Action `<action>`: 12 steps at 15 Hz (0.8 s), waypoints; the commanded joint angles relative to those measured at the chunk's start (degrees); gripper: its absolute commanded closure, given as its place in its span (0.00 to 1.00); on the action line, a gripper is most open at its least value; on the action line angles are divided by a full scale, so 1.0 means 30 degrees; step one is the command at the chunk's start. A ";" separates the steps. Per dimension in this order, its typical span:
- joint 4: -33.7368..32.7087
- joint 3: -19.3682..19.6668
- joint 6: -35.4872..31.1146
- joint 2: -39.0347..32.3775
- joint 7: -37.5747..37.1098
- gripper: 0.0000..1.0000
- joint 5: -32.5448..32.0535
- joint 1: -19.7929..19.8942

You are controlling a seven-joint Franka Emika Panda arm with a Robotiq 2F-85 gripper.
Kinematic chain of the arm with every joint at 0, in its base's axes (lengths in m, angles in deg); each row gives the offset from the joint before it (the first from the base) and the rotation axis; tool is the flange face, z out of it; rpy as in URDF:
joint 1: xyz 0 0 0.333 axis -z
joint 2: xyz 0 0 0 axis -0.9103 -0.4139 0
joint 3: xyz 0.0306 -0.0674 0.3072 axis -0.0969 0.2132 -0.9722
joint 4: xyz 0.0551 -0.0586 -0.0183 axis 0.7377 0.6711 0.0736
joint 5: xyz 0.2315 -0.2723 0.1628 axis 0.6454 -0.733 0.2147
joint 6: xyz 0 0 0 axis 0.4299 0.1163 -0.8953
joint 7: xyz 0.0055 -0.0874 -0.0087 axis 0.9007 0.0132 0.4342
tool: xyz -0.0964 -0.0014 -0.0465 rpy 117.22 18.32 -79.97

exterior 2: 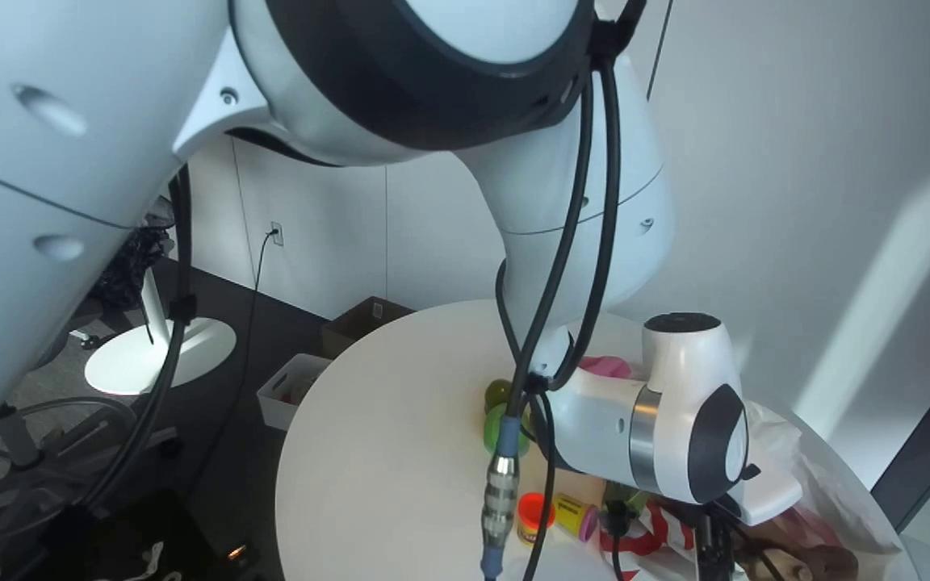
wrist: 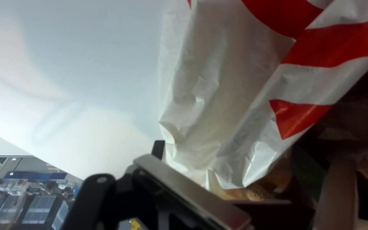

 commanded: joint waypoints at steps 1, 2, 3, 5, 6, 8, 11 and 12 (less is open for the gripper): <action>-0.0749 0.0033 -0.0905 -0.1011 0.1663 0.00 0.1817 -0.0121; -0.0771 0.0092 -0.1032 -0.1160 0.2010 0.00 0.2178 -0.0237; -0.0758 0.0147 -0.1218 -0.1248 0.2365 0.00 0.2548 -0.0347; -0.0689 0.0214 -0.1265 -0.1296 0.3103 0.19 0.3164 -0.0501; -0.0695 0.0170 -0.1123 -0.1227 0.3513 0.26 0.3448 -0.0509; -0.0595 0.0230 -0.1145 -0.1129 0.4160 0.42 0.3920 -0.0612; -0.0444 0.0444 -0.1228 -0.1058 0.4881 0.64 0.4443 -0.0850; -0.0354 0.0433 -0.1218 -0.0976 0.5076 0.73 0.4581 -0.0869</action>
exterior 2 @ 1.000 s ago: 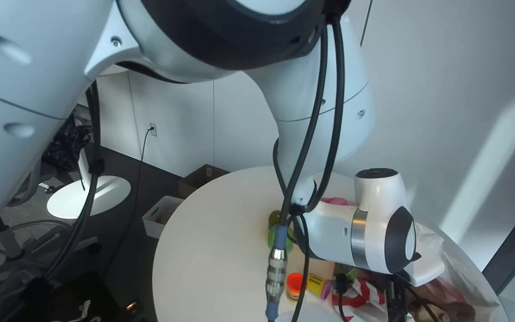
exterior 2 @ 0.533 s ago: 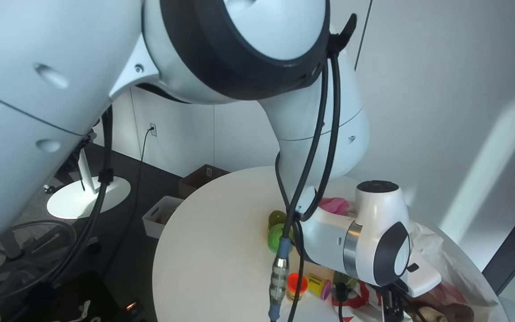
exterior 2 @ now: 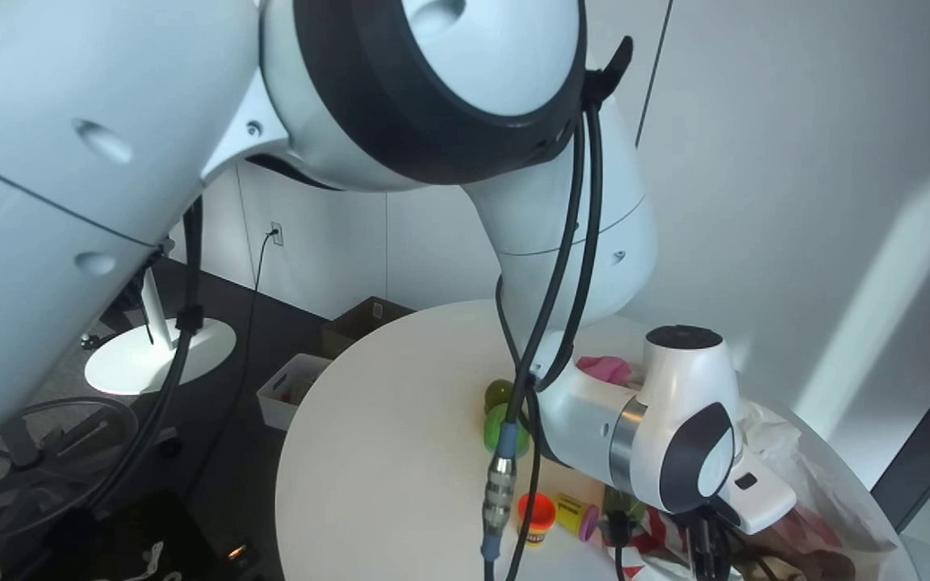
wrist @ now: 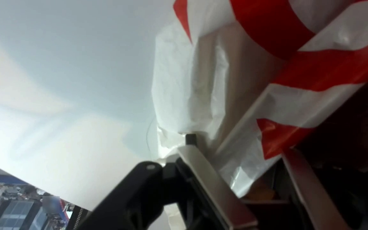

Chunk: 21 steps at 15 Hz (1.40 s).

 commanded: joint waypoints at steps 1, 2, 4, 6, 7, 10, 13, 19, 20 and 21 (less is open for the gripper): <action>0.0129 0.0507 -0.0369 0.0089 0.1145 0.79 0.0962 -0.0560; 0.0195 0.0530 -0.0314 0.0151 0.1310 0.88 0.1117 -0.0611; 0.0499 0.0687 -0.0002 0.0519 0.1471 0.91 0.1340 -0.0907; 0.0893 0.0735 0.0484 0.1100 0.1712 0.94 0.1381 -0.1190; 0.1110 0.0947 0.0848 0.1385 0.1727 0.90 0.1296 -0.1525; 0.2057 0.2204 0.3387 0.2856 0.1005 0.87 0.0506 -0.3374; 0.2886 0.3383 0.4823 0.4525 -0.0041 0.89 -0.1024 -0.5151; 0.2323 0.0854 0.8081 0.5518 0.0198 0.49 -0.1300 -0.3181; 0.2142 0.0629 0.7927 0.5192 0.0166 0.40 -0.1480 -0.2839; 0.2060 0.0361 0.7795 0.5007 0.0274 0.33 -0.1517 -0.2470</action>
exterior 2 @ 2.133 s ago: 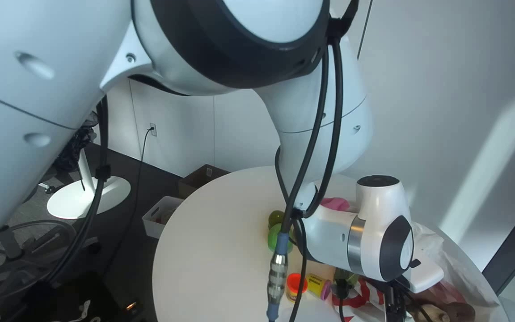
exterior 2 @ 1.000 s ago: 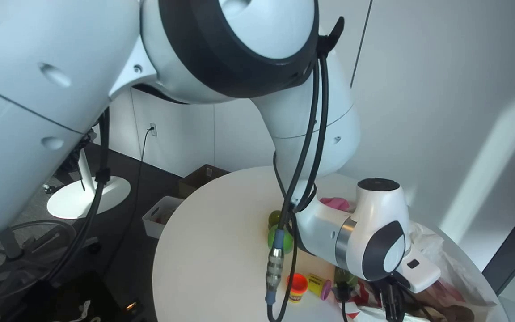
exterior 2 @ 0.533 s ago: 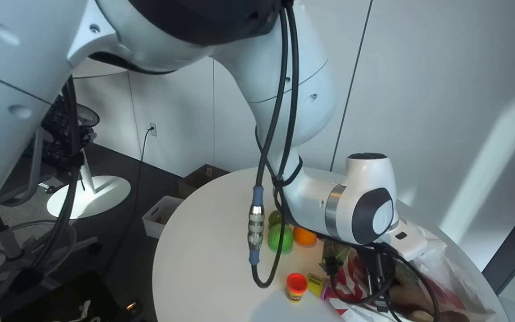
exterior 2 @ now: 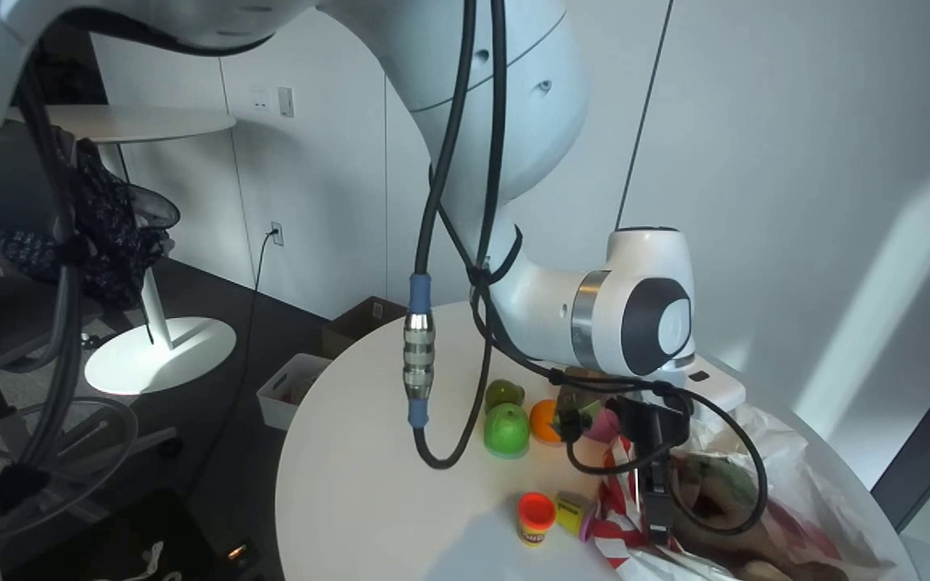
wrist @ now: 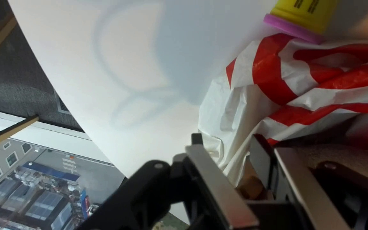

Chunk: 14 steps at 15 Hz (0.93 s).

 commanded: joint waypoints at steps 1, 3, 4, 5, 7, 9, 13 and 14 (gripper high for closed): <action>-0.0394 -0.0982 -0.0199 -0.0472 0.0007 0.24 -0.0730 0.1453; -0.0634 -0.0649 -0.0722 -0.1120 -0.0339 0.09 -0.1719 0.1581; -0.0731 -0.0547 -0.1061 -0.1376 -0.0343 0.03 -0.2168 0.1692; -0.0850 -0.0498 -0.1425 -0.1616 -0.0391 0.00 -0.2402 0.1834; -0.0940 -0.0422 -0.2765 -0.2062 -0.0421 0.00 -0.2594 0.2061; -0.1138 -0.0251 -0.3874 -0.2634 -0.0472 0.00 -0.2463 0.2086; -0.1521 0.0326 -0.5403 -0.3862 -0.0429 0.00 -0.2094 0.1852; -0.1603 0.0490 -0.5744 -0.4139 -0.0347 0.00 -0.2066 0.1769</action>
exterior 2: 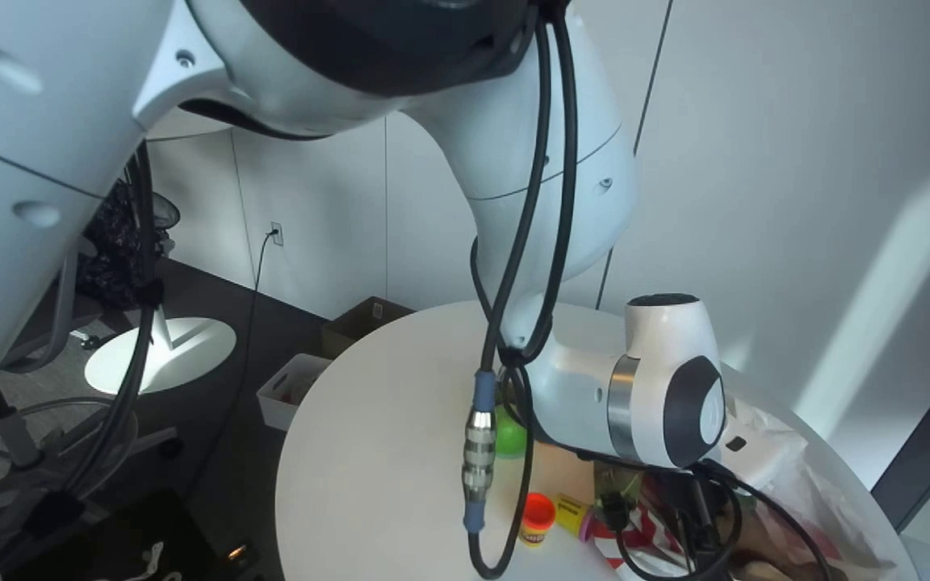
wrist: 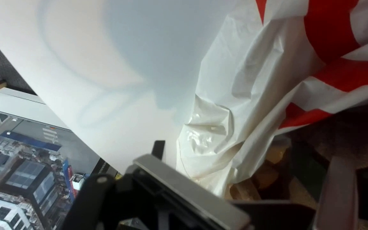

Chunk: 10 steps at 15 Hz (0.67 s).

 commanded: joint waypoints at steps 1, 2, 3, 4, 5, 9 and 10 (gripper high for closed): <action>-0.0697 0.0843 -0.1472 -0.1282 -0.0159 0.00 0.0140 -0.0436; -0.0798 0.0956 -0.1742 -0.1528 -0.0046 0.00 0.0270 -0.0473; -0.0907 0.1054 -0.2002 -0.1788 0.0055 0.00 0.0404 -0.0504; -0.0993 0.1174 -0.2264 -0.2010 0.0113 0.00 0.0518 -0.0587; -0.1090 0.1359 -0.2495 -0.2273 0.0177 0.00 0.0508 -0.0752; -0.1357 0.2186 -0.3270 -0.3135 0.0477 0.00 0.0530 -0.1619; -0.1416 0.2384 -0.3359 -0.3317 0.0547 0.00 0.0537 -0.1855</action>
